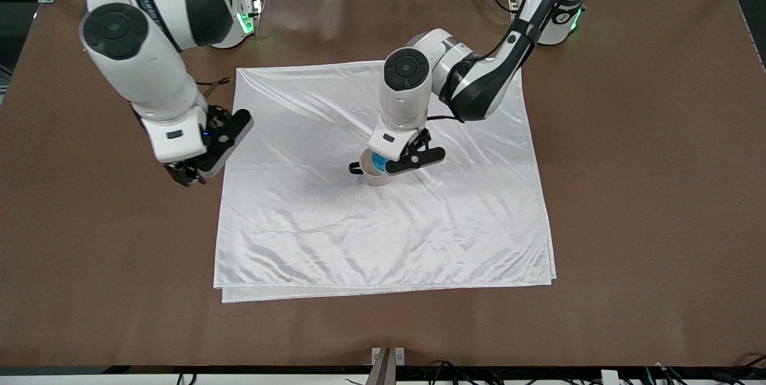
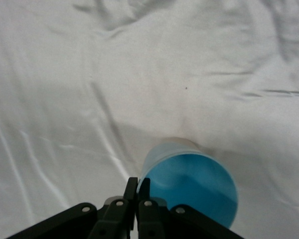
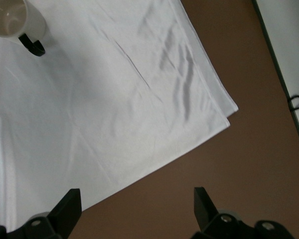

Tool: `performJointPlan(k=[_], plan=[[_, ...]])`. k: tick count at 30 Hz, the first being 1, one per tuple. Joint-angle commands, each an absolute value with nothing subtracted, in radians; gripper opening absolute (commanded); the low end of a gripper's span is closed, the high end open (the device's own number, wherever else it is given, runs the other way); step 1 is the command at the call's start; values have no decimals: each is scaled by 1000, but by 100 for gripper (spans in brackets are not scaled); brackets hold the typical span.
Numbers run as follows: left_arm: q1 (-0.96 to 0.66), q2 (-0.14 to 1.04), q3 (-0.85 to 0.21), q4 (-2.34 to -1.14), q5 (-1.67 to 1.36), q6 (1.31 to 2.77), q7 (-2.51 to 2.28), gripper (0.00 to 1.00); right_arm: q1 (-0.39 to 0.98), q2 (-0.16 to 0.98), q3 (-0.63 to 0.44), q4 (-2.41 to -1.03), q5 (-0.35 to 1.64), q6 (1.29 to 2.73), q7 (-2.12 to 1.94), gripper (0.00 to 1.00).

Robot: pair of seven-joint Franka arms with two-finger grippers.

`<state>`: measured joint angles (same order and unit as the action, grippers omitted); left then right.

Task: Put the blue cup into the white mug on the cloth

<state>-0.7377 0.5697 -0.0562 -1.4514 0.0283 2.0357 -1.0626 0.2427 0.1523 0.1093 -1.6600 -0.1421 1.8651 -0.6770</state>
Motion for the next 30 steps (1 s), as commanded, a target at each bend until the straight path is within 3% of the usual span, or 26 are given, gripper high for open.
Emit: performJointPlan(k=[1, 8, 16, 30], plan=[[-764, 603, -49, -1430, 28, 2042, -1092, 0, 141, 95, 120, -1657, -115, 1801, -680, 100], [-782, 621, -51, -1430, 20, 2059, -1094, 0, 6, 98, 121, -1549, -115, 1712, -628, 100], [-790, 629, -52, -1431, 5, 2075, -1092, 0, -92, 95, 121, -1539, -109, 1707, -585, 100], [-792, 672, -52, -1431, 3, 2128, -1092, 0, -120, 95, 118, -1428, -117, 1566, -265, 100]])
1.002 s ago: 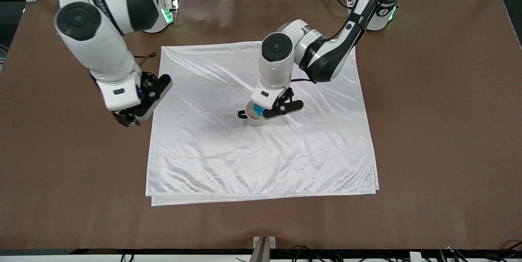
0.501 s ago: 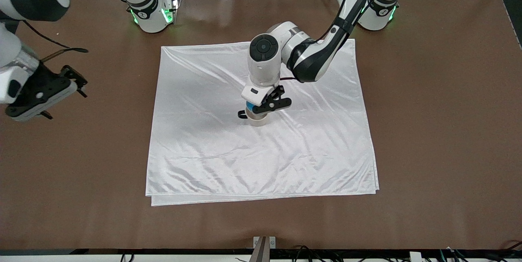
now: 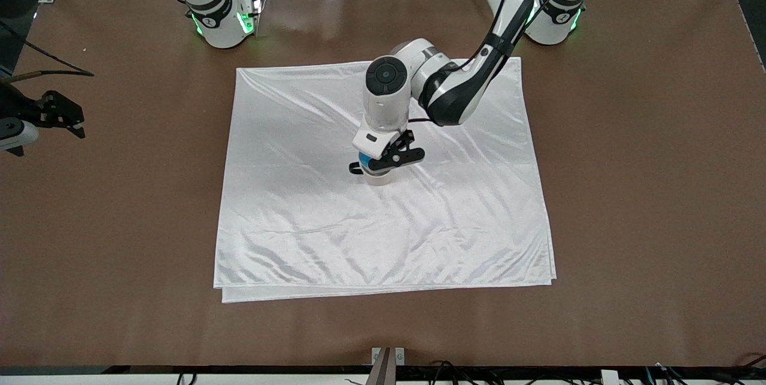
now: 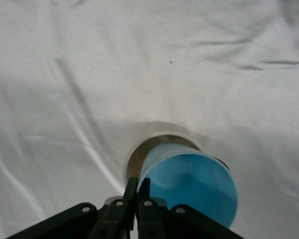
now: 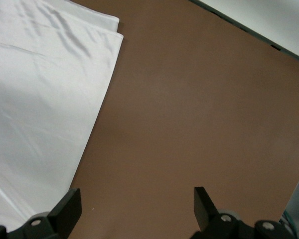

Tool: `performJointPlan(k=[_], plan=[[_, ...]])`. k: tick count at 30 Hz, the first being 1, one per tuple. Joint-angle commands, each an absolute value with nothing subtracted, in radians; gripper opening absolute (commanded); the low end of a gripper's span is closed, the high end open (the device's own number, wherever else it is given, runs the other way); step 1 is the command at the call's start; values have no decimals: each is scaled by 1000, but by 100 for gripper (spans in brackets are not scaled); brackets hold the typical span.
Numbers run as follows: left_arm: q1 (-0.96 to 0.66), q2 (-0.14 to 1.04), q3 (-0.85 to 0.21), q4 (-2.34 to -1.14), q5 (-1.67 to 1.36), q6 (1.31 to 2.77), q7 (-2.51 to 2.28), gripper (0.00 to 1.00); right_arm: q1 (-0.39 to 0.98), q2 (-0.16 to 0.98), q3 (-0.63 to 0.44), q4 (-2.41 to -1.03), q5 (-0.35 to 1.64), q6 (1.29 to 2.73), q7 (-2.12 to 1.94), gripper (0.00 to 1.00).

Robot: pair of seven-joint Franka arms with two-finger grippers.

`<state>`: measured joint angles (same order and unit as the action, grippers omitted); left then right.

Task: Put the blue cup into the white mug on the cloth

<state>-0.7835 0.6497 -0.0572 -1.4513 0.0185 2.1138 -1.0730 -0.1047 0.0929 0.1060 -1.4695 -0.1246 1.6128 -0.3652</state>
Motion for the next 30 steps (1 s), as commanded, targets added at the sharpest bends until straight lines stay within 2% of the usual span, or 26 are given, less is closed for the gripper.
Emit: performJointPlan(k=[1, 13, 18, 26, 28, 29, 30], plan=[[-792, 673, -52, -1431, 3, 2128, -1092, 0, -120, 95, 118, -1427, -117, 1559, -258, 100], [-790, 703, -52, -1436, 5, 2145, -1089, 0, -140, 95, 120, -1394, -91, 1511, -22, 100], [-790, 715, -51, -1436, 3, 2152, -1086, 0, -150, 92, 118, -1393, -51, 1441, 44, 100], [-790, 730, -51, -1437, 3, 2152, -1086, 0, -166, 49, 121, -1419, -11, 1433, 149, 100], [-790, 730, -52, -1437, 3, 2152, -1086, 10, -170, 35, 121, -1443, 1, 1442, 152, 100], [-790, 730, -52, -1437, 3, 2152, -1088, 20, -173, 26, 120, -1460, 8, 1450, 152, 100], [-790, 729, -52, -1437, 2, 2152, -1089, 34, -175, 18, 120, -1472, 12, 1459, 152, 100]])
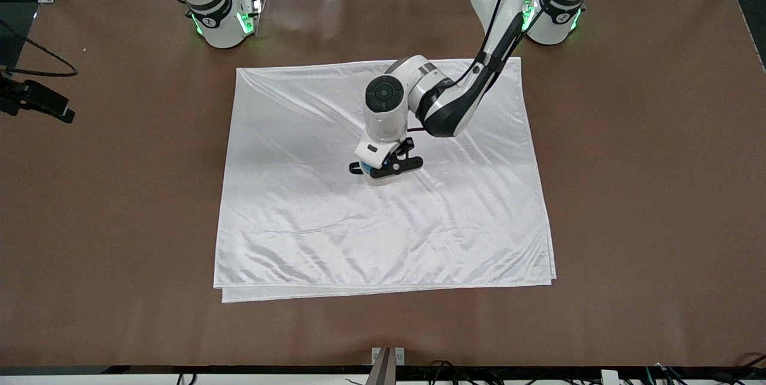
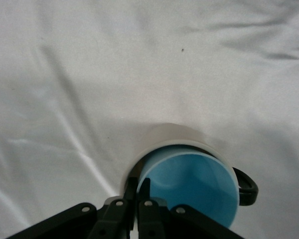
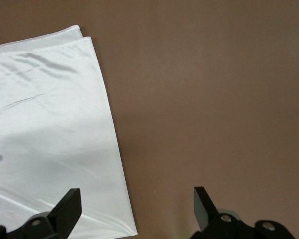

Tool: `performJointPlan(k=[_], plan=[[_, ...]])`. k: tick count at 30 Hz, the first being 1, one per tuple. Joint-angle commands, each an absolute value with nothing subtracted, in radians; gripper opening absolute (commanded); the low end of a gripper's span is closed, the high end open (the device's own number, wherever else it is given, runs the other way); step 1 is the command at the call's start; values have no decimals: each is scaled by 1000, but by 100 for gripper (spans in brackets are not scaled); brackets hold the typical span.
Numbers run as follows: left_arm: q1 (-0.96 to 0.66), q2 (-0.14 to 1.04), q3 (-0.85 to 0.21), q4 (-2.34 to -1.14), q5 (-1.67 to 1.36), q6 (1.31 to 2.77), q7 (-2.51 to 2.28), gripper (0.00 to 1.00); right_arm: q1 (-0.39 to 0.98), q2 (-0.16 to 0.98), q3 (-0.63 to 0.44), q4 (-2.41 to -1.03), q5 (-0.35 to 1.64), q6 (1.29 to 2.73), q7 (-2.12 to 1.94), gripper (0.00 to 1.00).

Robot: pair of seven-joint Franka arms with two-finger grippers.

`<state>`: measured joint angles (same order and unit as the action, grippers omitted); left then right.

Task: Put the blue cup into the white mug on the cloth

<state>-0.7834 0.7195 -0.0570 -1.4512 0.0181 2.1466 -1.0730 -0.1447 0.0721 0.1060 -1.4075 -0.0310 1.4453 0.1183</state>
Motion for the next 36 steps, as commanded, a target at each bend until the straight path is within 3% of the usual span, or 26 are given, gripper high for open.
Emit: performJointPlan(k=[1, 2, 3, 14, 36], plan=[[-790, 729, -51, -1437, 2, 2152, -1086, 61, -178, 9, 120, -1491, 14, 1477, 152, 100], [-790, 730, -51, -1437, 6, 2152, -1082, 87, -181, -1, 121, -1511, 14, 1492, 152, 100], [-792, 730, -51, -1437, 11, 2154, -1075, 100, -181, -12, 120, -1531, 14, 1511, 152, 100], [-801, 723, -51, -1437, 9, 2152, -1081, 100, -186, -5, 120, -1582, 14, 1608, 150, 100], [-772, 649, -37, -1434, 14, 2143, -1060, 100, -183, -15, 123, -1621, 12, 1641, 152, 100]])
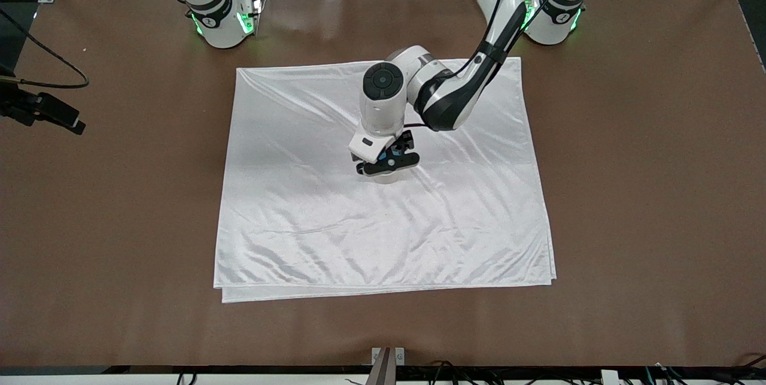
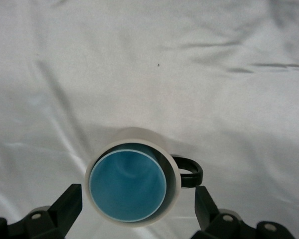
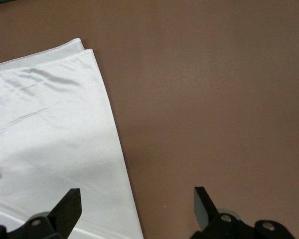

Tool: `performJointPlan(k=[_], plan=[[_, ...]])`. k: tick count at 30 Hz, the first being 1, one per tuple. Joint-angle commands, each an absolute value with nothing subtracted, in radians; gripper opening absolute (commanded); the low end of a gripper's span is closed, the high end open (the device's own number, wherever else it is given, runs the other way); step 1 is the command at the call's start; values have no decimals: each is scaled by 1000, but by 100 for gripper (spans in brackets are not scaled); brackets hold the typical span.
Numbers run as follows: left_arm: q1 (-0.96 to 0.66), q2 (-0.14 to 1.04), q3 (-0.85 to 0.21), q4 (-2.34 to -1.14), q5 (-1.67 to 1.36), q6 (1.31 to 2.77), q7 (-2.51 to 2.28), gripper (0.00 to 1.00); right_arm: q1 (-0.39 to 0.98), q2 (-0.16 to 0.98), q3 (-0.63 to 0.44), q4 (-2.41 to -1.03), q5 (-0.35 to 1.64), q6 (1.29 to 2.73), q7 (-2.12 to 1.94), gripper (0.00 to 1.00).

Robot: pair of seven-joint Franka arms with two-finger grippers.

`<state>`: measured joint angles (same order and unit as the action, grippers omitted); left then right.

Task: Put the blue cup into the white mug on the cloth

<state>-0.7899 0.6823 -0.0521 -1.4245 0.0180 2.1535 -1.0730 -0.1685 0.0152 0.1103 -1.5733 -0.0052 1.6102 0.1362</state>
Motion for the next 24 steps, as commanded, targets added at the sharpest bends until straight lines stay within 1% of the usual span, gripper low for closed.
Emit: performJointPlan(k=[1, 7, 13, 18, 24], plan=[[-761, 643, -37, -1434, 15, 2143, -1048, 100, -183, -17, 123, -1629, 12, 1650, 152, 100], [-697, 588, -37, -1437, 15, 2132, -991, 100, -181, -23, 126, -1640, 12, 1667, 152, 100], [-618, 549, -37, -1437, 15, 2086, -908, 100, -179, -23, 127, -1640, 12, 1667, 152, 100], [-517, 511, -37, -1437, 15, 2031, -761, 100, -176, -23, 129, -1640, 12, 1667, 150, 100], [-390, 477, -37, -1436, 15, 2022, -608, 100, -173, -25, 130, -1644, 12, 1667, 146, 100]])
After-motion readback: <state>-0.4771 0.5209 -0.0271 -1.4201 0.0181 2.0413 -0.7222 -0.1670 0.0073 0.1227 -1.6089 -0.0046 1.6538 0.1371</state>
